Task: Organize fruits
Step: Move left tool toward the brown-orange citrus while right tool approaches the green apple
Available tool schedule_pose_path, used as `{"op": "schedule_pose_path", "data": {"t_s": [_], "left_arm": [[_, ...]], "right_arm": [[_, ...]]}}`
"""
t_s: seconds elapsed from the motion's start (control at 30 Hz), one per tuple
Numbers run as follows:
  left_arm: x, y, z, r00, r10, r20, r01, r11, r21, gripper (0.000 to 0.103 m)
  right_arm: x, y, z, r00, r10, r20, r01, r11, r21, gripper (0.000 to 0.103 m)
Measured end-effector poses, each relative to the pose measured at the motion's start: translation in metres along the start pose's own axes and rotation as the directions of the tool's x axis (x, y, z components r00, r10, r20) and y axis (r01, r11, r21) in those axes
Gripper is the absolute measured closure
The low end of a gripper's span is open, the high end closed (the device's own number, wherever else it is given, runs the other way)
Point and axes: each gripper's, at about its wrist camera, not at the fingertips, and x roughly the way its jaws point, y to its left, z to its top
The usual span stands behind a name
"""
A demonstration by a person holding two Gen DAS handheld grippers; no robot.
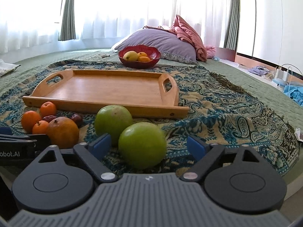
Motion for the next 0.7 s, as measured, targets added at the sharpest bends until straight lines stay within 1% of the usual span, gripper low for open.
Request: {"op": "schedule_pose_path", "data": {"t_s": [0.13,0.27,0.37,0.4,0.5,0.7], "left_arm": [[0.001,-0.001,0.002,1.000,-0.014,0.017,0.014,1.000,0.002,0.021],[0.000,-0.003,0.002,0.999,-0.026,0.024,0.026,1.000,0.009,0.030],[-0.004,-0.007,-0.001,0.999,-0.044,0.013,0.044,0.999,0.011,0.040],[-0.005,-0.008,-0.002,0.999,-0.053,0.006,0.053,0.999,0.011,0.042],[-0.004,-0.011,-0.006,0.997,-0.077,-0.013,0.077,0.997,0.014,0.045],[0.002,-0.014,-0.010,0.996,-0.084,-0.026,0.085,0.996,0.023,0.048]], "right_arm": [[0.007,0.000,0.002,1.000,0.000,0.002,0.000,1.000,-0.007,0.015],[0.008,0.001,0.001,1.000,0.000,0.006,0.000,1.000,-0.004,0.017],[0.010,-0.001,0.002,1.000,0.003,0.011,-0.003,1.000,0.001,0.017],[0.010,-0.002,0.002,1.000,0.005,0.011,-0.005,1.000,0.001,0.018],[0.010,-0.003,0.001,1.000,0.013,0.013,-0.013,1.000,0.004,0.019],[0.007,-0.002,-0.002,0.999,0.035,0.005,-0.035,0.999,0.003,0.023]]}}
